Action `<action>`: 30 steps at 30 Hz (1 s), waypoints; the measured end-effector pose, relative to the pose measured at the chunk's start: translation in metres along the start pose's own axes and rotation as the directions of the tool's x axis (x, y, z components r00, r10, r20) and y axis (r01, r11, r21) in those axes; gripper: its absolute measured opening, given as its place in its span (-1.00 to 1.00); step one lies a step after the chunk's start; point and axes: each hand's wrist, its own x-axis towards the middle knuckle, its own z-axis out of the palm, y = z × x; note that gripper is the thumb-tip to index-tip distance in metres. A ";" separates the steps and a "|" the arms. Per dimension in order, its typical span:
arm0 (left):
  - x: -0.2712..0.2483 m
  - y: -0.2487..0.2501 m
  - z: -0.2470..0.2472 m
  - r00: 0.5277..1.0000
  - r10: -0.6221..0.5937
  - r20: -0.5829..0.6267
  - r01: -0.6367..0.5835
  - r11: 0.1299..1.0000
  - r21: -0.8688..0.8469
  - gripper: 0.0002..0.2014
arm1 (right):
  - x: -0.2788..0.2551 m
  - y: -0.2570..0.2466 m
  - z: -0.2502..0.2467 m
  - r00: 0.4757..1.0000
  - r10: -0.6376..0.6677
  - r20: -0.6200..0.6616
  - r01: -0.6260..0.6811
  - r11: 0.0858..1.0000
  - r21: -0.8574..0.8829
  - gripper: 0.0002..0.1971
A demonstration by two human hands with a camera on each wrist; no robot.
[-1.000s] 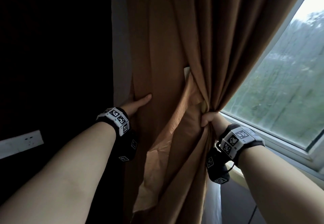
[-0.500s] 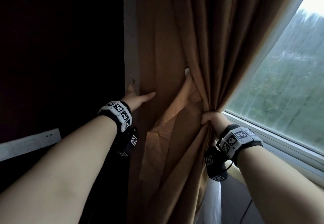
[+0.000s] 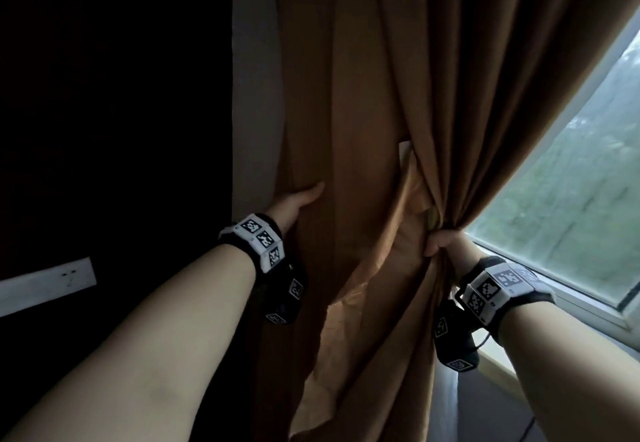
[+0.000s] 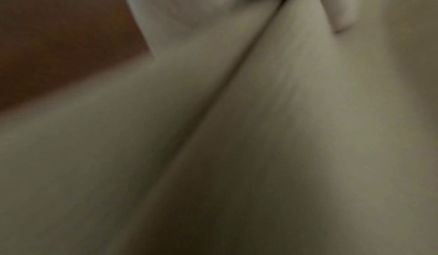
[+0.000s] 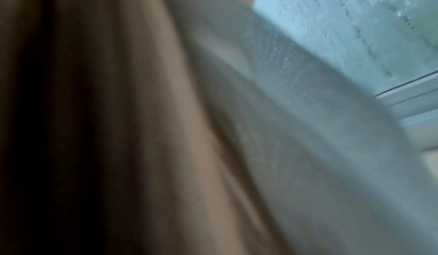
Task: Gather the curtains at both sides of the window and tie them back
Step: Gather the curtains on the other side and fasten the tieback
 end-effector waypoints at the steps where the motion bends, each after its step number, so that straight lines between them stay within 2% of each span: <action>1: -0.002 -0.002 0.007 1.000 -0.019 0.021 0.019 1.000 0.005 -0.66 | 0.000 0.000 0.000 1.000 -0.014 -0.020 0.014 1.000 0.003 -0.52; 3: -0.006 -0.006 0.024 0.992 -0.085 0.088 0.083 0.996 0.030 -0.87 | 0.001 0.000 0.004 0.997 -0.054 -0.052 0.055 0.998 0.012 -0.70; 5: -0.010 -0.011 0.043 0.990 -0.085 0.113 0.082 0.996 0.027 -0.77 | 0.003 0.000 0.013 0.994 -0.095 -0.060 0.095 0.995 0.005 -0.76; 7: -0.016 -0.015 0.056 0.988 -0.028 0.153 0.025 1.000 0.018 -0.80 | 0.003 -0.002 0.022 0.990 -0.138 -0.043 0.139 0.990 0.035 -0.74; 9: -0.022 -0.013 0.059 0.989 -0.006 0.145 -0.002 0.999 0.053 -0.73 | 0.003 -0.002 0.027 0.984 -0.180 -0.014 0.180 0.981 0.072 -0.76; 13: -0.026 -0.005 0.051 0.994 0.007 0.113 -0.044 0.942 0.333 -0.62 | 0.004 0.002 0.031 0.975 -0.202 0.092 0.185 0.969 0.162 -0.66; 15: -0.032 -0.002 0.050 0.990 -0.002 0.138 -0.058 0.902 0.428 -0.57 | 0.000 0.002 0.035 0.957 -0.226 0.183 0.181 0.955 0.233 -0.74; 17: -0.035 -0.002 0.053 0.997 -0.003 0.083 -0.040 0.860 0.509 -0.57 | -0.009 0.000 0.037 0.930 -0.247 0.272 0.168 0.945 0.282 -0.87; 18: -0.036 -0.002 0.053 0.999 -0.009 0.046 -0.016 0.855 0.518 -0.60 | -0.013 -0.002 0.037 0.908 -0.268 0.322 0.170 0.938 0.301 -0.83; 20: -0.036 -0.004 0.056 0.999 0.032 0.010 -0.033 0.826 0.562 -0.59 | -0.013 -0.001 0.035 0.879 -0.300 0.370 0.197 0.936 0.292 -0.37; 22: -0.039 -0.005 0.058 0.998 0.062 -0.022 -0.033 0.762 0.647 -0.54 | -0.009 0.001 0.034 0.891 -0.330 0.311 0.246 0.928 0.279 -0.03; 23: -0.037 -0.006 0.056 0.993 0.103 -0.059 -0.034 0.726 0.687 -0.52 | -0.006 0.002 0.034 0.898 -0.348 0.270 0.271 0.920 0.284 0.03; 24: -0.034 -0.007 0.053 0.987 0.136 -0.086 -0.034 0.696 0.717 -0.49 | -0.004 0.003 0.035 0.902 -0.369 0.224 0.299 0.908 0.292 0.01; 25: -0.032 -0.007 0.050 0.983 0.164 -0.080 -0.046 0.649 0.760 -0.46 | -0.002 0.004 0.034 0.902 -0.388 0.188 0.322 0.897 0.305 -0.09; 27: -0.024 -0.004 0.039 0.985 0.168 -0.050 -0.059 0.587 0.808 -0.32 | -0.002 0.005 0.031 0.904 -0.395 0.162 0.328 0.885 0.330 -0.40; 30: 0.003 0.000 0.009 0.988 0.145 -0.057 -0.055 0.667 0.743 0.23 | -0.007 0.004 0.023 0.909 -0.344 0.235 0.259 0.909 0.328 -0.62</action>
